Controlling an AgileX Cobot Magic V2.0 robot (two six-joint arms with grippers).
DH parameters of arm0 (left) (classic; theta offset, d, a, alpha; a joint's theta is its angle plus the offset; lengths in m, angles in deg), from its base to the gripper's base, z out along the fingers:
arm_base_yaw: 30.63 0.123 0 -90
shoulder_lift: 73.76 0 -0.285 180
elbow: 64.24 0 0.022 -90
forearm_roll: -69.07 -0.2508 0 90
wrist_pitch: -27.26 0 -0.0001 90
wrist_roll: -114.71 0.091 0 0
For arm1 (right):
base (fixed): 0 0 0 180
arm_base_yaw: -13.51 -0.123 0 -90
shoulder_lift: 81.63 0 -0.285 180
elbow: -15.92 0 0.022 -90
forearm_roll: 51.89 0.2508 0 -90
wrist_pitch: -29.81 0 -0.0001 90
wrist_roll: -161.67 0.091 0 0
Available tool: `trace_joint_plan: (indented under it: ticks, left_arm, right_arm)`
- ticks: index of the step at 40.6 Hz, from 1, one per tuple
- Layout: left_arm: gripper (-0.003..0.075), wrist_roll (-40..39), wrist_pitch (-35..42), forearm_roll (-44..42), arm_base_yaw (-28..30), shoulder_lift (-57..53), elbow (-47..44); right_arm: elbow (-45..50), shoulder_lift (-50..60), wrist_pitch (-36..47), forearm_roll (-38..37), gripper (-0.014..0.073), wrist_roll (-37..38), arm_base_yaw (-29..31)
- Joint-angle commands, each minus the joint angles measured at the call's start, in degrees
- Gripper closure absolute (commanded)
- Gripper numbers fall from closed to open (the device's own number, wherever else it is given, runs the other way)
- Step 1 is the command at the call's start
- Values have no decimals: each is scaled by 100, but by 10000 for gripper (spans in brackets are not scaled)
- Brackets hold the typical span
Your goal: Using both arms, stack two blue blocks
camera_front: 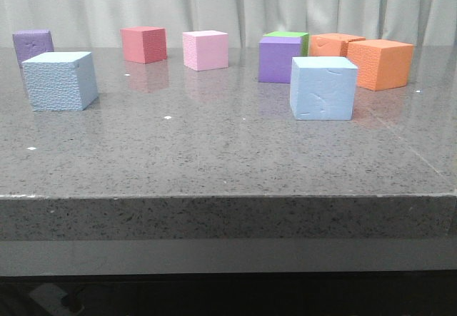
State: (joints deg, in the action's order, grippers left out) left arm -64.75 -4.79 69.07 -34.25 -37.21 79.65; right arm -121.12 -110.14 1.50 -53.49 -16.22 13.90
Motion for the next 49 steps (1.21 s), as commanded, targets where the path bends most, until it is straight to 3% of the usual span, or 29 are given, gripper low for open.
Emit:
trace_joint_plan:
  ticks: [1,4,6,30,37,42,46,49]
  left_arm:
    - [307,-7,454,-126,-40,59,181]
    - [204,-7,454,-115,-40,59,181]
    - [190,-7,442,-115,-40,59,181]
    - [303,-7,442,-115,-40,59,181]
    - [303,-7,442,-115,-40,59,181]
    - [303,-7,442,-115,-40,59,181]
    - [303,-7,442,-115,-40,59,181]
    - [303,-7,442,-115,-40,59,181]
  right_arm:
    - [-193,-101,412,-88,90,-1,14]
    - [-193,-101,412,-88,84,-1,14]
    - [-193,-101,412,-88,86,-1,14]
    - [-283,-121,825,-15,86,4,14]
    - [-1035,-689,-276,343,83,-168,-70]
    - [-1715,-1494,-1344,1011,65,-773,-282]
    - [-2112,-2125,-1864,1650,-15,-1374,-472]
    - [-2362,-2595,-2075,2093,-16,-1719,-632]
